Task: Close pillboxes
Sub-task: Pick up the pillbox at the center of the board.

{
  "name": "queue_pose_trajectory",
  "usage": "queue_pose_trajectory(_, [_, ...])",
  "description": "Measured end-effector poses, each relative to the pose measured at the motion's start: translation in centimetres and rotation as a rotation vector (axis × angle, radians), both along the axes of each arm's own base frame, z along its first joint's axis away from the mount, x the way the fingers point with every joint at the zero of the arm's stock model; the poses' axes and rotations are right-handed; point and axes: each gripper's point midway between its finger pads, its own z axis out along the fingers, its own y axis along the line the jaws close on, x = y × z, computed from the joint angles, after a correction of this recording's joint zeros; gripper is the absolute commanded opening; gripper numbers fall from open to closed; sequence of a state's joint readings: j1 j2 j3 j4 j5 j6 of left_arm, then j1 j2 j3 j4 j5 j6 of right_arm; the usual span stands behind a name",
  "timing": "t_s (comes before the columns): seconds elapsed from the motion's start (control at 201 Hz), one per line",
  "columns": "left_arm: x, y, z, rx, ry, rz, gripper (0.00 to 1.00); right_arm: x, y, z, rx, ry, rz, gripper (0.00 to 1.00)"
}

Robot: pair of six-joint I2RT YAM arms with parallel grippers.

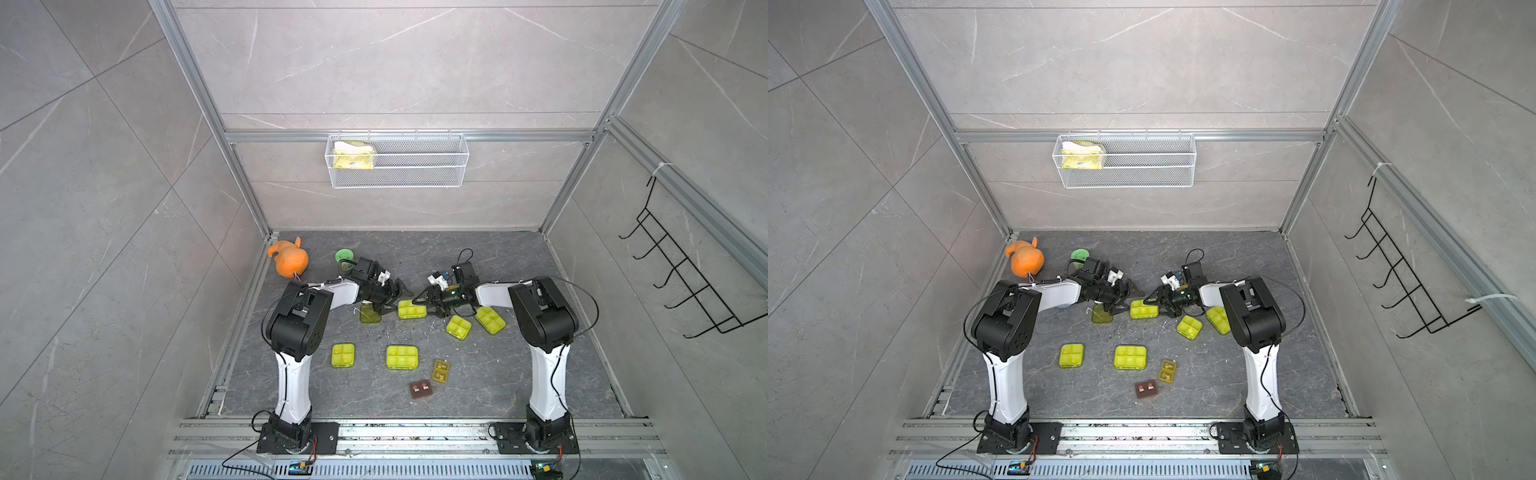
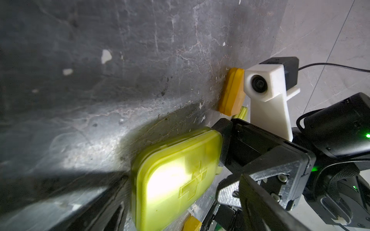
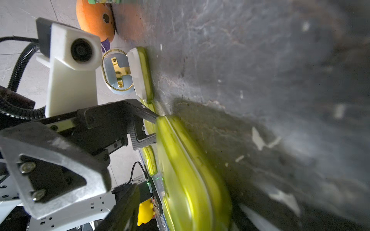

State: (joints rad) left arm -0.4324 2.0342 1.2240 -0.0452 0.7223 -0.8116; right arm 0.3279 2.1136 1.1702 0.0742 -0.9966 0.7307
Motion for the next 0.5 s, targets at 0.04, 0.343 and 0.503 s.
queue_pose_trajectory(0.04, [-0.04, -0.03, 0.00, -0.004, 0.001, -0.001, 0.86, 0.03, 0.00, -0.04, 0.003, 0.003, -0.007, 0.55])
queue_pose_trajectory(0.343, [-0.14, -0.15, 0.04, -0.018, -0.001, -0.005, 0.86, -0.48, -0.15, -0.75, 0.007, 0.032, -0.028, 0.34])
queue_pose_trajectory(0.503, [-0.16, -0.17, 0.04, -0.020, -0.002, -0.006, 0.86, -0.34, 0.16, 0.02, 0.033, 0.002, -0.015, 0.30])
